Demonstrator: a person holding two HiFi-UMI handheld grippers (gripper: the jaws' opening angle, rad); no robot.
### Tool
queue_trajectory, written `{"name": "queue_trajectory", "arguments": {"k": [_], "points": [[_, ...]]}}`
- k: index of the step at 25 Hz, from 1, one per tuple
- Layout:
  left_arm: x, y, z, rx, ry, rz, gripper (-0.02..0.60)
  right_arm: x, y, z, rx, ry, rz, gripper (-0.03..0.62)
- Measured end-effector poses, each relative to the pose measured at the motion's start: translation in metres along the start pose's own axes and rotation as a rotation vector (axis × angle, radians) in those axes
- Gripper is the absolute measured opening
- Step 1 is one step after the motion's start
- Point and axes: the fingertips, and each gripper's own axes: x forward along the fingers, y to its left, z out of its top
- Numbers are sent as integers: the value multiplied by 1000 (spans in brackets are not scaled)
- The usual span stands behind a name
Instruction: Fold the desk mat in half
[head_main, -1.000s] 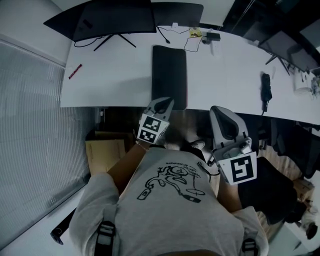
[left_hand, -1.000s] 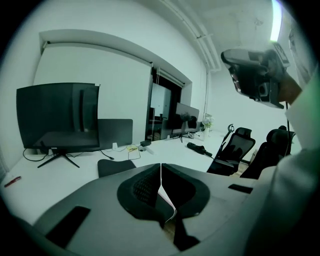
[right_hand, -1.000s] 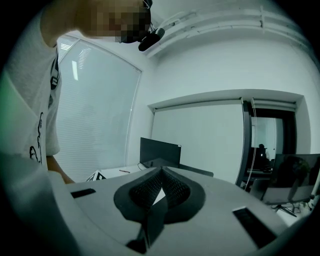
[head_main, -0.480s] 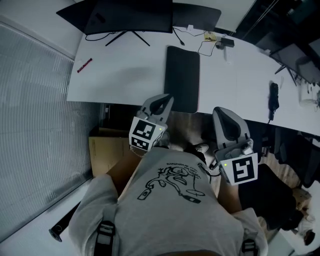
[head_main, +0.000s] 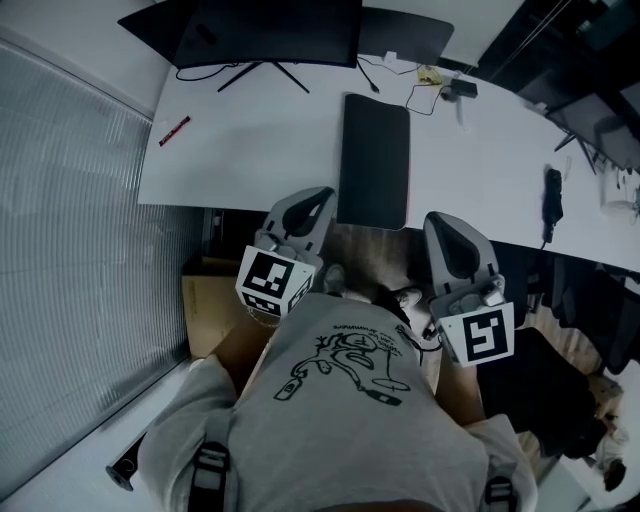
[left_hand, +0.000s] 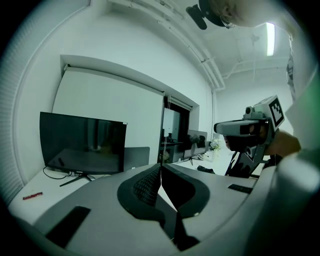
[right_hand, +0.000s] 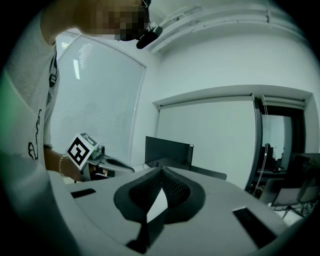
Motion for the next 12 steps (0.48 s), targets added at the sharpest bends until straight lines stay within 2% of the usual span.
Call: {"name": "queue_trajectory", "arguments": {"k": [12], "points": [[-40,37,34,21,-75,40,23,30,31,1,-11,3,-7,6]]}}
